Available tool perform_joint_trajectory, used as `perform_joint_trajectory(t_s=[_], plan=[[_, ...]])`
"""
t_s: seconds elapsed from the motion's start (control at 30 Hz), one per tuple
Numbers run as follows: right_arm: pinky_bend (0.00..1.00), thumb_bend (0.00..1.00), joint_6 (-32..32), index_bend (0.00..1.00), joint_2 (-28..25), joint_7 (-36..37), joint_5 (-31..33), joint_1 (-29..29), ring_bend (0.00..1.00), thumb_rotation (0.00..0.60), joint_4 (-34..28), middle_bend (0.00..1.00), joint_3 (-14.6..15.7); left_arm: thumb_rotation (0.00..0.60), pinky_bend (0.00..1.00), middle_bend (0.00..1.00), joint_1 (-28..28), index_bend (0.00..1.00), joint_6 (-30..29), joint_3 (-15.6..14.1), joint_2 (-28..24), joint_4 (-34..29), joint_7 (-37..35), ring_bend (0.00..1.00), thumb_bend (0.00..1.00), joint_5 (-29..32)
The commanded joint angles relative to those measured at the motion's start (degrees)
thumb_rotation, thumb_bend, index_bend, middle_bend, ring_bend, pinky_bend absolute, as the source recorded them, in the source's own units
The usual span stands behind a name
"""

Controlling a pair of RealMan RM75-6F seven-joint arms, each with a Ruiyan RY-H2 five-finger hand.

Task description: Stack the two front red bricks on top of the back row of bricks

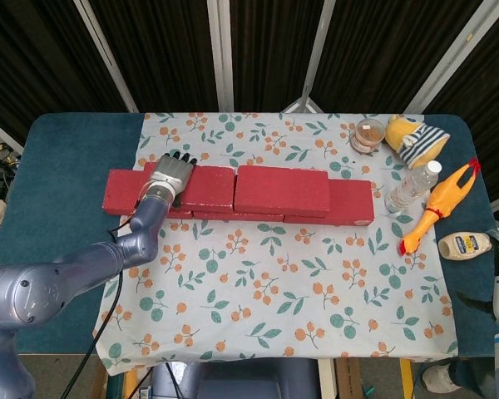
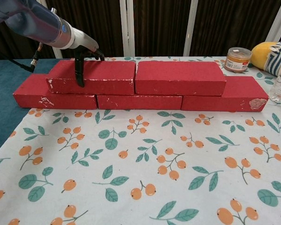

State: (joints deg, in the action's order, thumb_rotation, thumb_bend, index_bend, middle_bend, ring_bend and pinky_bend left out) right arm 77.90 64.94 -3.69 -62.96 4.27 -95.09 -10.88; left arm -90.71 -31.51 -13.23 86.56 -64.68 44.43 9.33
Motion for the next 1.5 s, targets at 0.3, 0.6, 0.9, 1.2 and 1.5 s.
perform_joint_trajectory(t_s=[0.3, 0.6, 0.9, 1.2, 1.5], plan=[[0.00, 0.11, -0.1, 0.00, -0.1, -0.7, 0.5, 0.1, 0.00, 0.600, -0.2, 0.00, 0.0, 0.600, 0.12, 0.00, -0.3, 0.00, -0.5, 0.5, -0.6, -1.0, 1.3, 0.00, 0.00, 1.4], [0.00, 0.11, -0.2, 0.00, -0.2, -0.9, 0.8, 0.1, 0.00, 0.600, -0.4, 0.00, 0.0, 0.600, 0.09, 0.00, -1.4, 0.00, -1.9, 0.5, -2.1, -3.3, 3.4, 0.00, 0.00, 3.7], [0.00, 0.11, -0.1, 0.00, -0.4, -0.7, 0.4, 0.0, 0.00, 0.600, -0.7, 0.00, 0.2, 0.600, 0.08, 0.00, -2.6, 0.00, -7.4, 4.5, -11.1, -13.7, 1.9, 0.00, 0.00, 1.9], [0.00, 0.11, -0.2, 0.00, -0.5, -0.9, -1.6, 0.2, 0.00, 0.600, -0.7, 0.00, 1.0, 0.600, 0.14, 0.01, 13.2, 0.00, -30.1, 11.6, -31.1, -45.7, -17.6, 0.00, 0.00, -28.7], [0.00, 0.11, 1.2, 0.00, 0.2, -0.7, -7.2, 0.3, 0.00, 0.600, 0.1, 0.00, 2.7, 0.600, 0.16, 0.04, 44.9, 0.03, -60.4, -3.7, -31.7, -53.2, -29.7, 0.00, 0.00, -67.9]])
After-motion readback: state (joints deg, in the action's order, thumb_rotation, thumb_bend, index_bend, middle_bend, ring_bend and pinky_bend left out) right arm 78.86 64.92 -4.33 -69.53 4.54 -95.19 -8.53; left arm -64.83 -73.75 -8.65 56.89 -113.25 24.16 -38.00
